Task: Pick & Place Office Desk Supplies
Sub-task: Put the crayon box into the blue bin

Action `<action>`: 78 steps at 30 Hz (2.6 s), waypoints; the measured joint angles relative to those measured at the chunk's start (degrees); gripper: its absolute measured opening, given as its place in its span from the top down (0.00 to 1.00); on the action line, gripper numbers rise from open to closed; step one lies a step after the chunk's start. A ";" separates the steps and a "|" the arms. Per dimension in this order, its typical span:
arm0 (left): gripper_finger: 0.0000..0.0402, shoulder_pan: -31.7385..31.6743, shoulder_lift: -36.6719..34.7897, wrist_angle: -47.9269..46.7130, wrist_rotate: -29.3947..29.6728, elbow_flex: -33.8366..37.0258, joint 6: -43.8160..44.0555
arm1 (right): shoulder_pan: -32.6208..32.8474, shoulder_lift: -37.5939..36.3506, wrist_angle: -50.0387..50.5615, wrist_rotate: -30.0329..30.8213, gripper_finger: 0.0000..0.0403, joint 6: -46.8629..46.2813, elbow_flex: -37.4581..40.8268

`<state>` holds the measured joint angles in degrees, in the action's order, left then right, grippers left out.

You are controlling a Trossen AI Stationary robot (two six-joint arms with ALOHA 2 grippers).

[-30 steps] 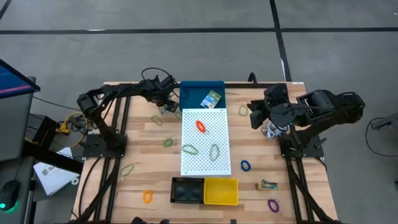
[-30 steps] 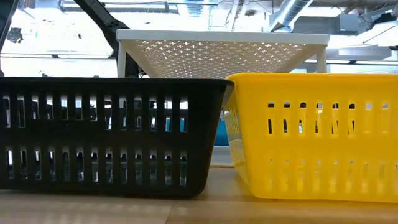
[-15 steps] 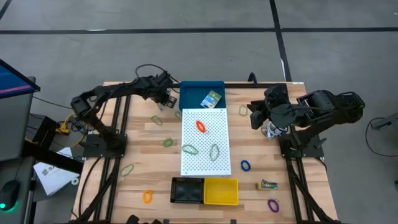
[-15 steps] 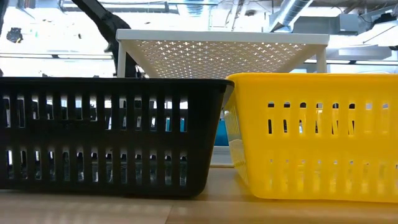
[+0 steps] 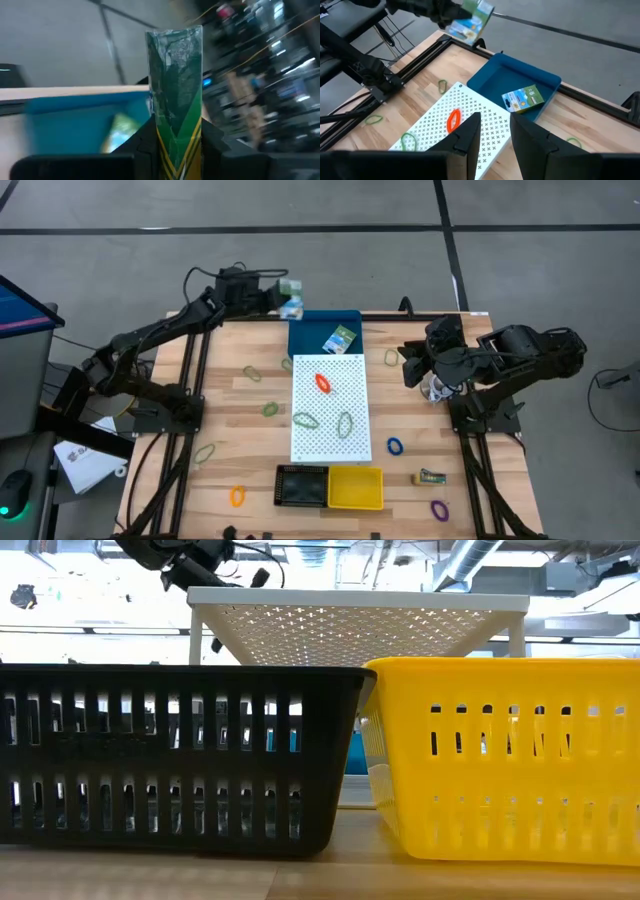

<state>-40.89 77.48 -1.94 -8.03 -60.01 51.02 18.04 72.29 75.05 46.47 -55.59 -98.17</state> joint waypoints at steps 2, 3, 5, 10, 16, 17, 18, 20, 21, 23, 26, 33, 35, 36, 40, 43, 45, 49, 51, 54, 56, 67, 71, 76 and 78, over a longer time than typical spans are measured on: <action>0.83 0.85 2.40 4.39 0.03 0.00 3.13 | 0.00 -0.01 -0.02 0.14 0.74 0.45 0.02; 0.83 1.28 3.91 6.10 0.05 0.00 4.27 | 0.00 -0.08 -0.02 0.14 0.74 0.52 0.02; 0.83 2.19 7.30 8.06 0.04 0.00 6.31 | 0.00 -0.29 -0.01 0.16 0.74 0.54 0.02; 0.83 4.35 15.50 10.47 0.01 0.04 8.34 | 0.00 -0.43 0.02 0.65 0.74 0.69 0.02; 0.83 4.81 20.33 10.39 -1.91 0.04 9.67 | 0.16 -0.67 0.00 0.80 0.74 0.63 0.02; 0.83 4.79 20.55 9.86 -1.94 0.04 9.70 | 0.41 -0.73 0.00 0.82 0.74 0.47 0.02; 0.83 4.79 20.75 9.78 -1.93 0.04 9.69 | 0.69 -0.79 0.02 0.97 0.74 0.17 0.02; 0.83 4.77 20.82 8.42 -1.83 0.04 9.51 | 1.14 -0.76 0.00 1.44 0.74 0.01 0.02; 0.83 4.77 20.82 7.39 -1.39 0.04 9.42 | 1.45 -0.76 0.00 1.48 0.74 -0.32 0.02; 0.83 4.77 20.82 5.53 -1.07 0.04 9.34 | 1.89 -0.76 0.25 1.64 0.74 -0.89 0.02; 0.83 4.77 20.82 3.30 -1.01 0.04 8.96 | 2.22 -0.76 0.69 2.21 0.74 -1.38 0.02; 0.82 4.15 20.82 0.37 1.15 0.04 8.34 | 3.42 -0.76 0.87 3.92 0.74 -2.24 0.02; 0.82 4.15 20.82 -0.63 1.55 0.04 8.35 | 3.89 -0.74 1.22 4.56 0.74 -2.82 0.02; 0.81 4.09 20.82 -0.71 1.60 0.04 8.35 | 4.16 -0.74 1.24 4.69 0.74 -2.92 0.02; 0.76 4.40 20.82 -0.63 1.68 0.04 8.34 | 4.46 -0.74 1.22 4.82 0.74 -2.96 0.02; 0.71 4.50 20.82 -0.63 2.30 0.04 8.31 | 4.46 -0.74 1.22 4.89 0.74 -2.96 0.02; 0.68 4.48 20.82 -0.60 2.75 0.04 8.04 | 4.44 -0.74 1.22 4.91 0.74 -2.96 0.02; 0.61 4.46 20.82 -0.58 3.05 0.04 7.96 | 4.44 -0.74 1.22 4.95 0.74 -2.96 0.02; 0.58 4.46 20.82 -0.58 3.04 0.04 7.96 | 4.44 -0.74 1.22 5.01 0.74 -2.96 0.02; 0.53 4.46 20.82 -0.45 2.98 0.04 7.92 | 4.44 -0.74 1.22 5.06 0.74 -2.96 0.02; 0.51 4.46 20.82 0.02 2.93 0.04 7.76 | 4.44 -0.74 1.22 5.06 0.74 -2.96 0.02; 0.48 4.50 20.41 4.66 2.68 0.02 7.07 | 4.38 -0.74 1.22 5.24 0.74 -3.14 0.02; 0.54 4.33 20.23 0.57 2.70 -0.04 4.97 | 4.37 -0.72 1.25 5.30 0.74 -3.62 0.02; 0.71 4.15 20.72 -3.24 3.11 0.02 2.81 | 4.37 -0.72 1.25 6.09 0.74 -3.87 0.02; 0.80 4.15 20.73 -3.23 3.19 0.03 1.80 | 4.37 -0.72 1.25 6.09 0.74 -3.95 0.02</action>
<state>-36.73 98.21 -5.18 -4.84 -59.98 52.82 22.41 71.57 76.29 52.56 -59.54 -98.15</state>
